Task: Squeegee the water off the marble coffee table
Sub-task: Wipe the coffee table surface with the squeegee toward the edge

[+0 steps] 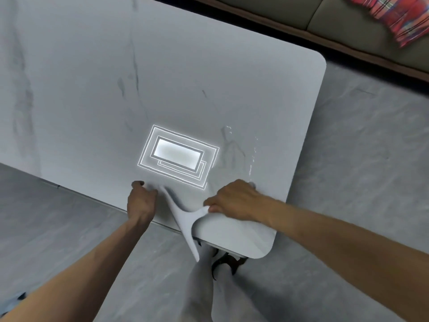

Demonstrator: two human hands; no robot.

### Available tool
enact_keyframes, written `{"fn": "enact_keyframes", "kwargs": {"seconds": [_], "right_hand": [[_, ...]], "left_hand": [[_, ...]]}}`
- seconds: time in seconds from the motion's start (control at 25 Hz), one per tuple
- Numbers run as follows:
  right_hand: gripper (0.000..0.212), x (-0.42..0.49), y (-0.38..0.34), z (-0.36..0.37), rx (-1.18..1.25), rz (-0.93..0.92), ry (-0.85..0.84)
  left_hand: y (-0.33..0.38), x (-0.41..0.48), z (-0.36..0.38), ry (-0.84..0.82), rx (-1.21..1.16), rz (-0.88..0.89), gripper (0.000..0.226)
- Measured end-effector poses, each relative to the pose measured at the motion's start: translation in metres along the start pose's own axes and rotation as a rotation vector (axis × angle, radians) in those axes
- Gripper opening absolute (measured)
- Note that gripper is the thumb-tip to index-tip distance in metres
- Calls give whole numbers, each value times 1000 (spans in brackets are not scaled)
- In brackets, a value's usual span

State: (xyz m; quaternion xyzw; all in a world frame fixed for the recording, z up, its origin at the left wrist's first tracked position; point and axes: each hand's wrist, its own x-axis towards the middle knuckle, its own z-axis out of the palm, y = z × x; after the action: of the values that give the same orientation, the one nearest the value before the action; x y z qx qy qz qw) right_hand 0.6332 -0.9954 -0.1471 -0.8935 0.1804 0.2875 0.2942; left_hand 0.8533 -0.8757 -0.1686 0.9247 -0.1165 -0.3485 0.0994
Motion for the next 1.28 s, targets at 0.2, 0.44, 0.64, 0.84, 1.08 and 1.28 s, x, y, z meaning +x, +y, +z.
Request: {"fn": "enact_keyframes", "kwargs": {"seconds": [0.2,0.44,0.64,0.84,1.08,1.28], "right_hand": [[33,44,-7,-18,16,49,-12],[31,8,101,-70,107,346,222],[35,-63,168,-70,107,629,314],[32,-100,178,-76,263,674,462],[45,-8,242,-168,703,789,663],[49,8,240,-153,711,818,614]], "left_hand": [[18,35,-22,-70,67,108,52],[85,46,-12,-95,84,238,44],[132,38,30,-183,105,382,39],[160,29,88,-104,493,685,48],[172,34,133,-45,774,598,124],[173,39,133,-22,783,646,89]]}}
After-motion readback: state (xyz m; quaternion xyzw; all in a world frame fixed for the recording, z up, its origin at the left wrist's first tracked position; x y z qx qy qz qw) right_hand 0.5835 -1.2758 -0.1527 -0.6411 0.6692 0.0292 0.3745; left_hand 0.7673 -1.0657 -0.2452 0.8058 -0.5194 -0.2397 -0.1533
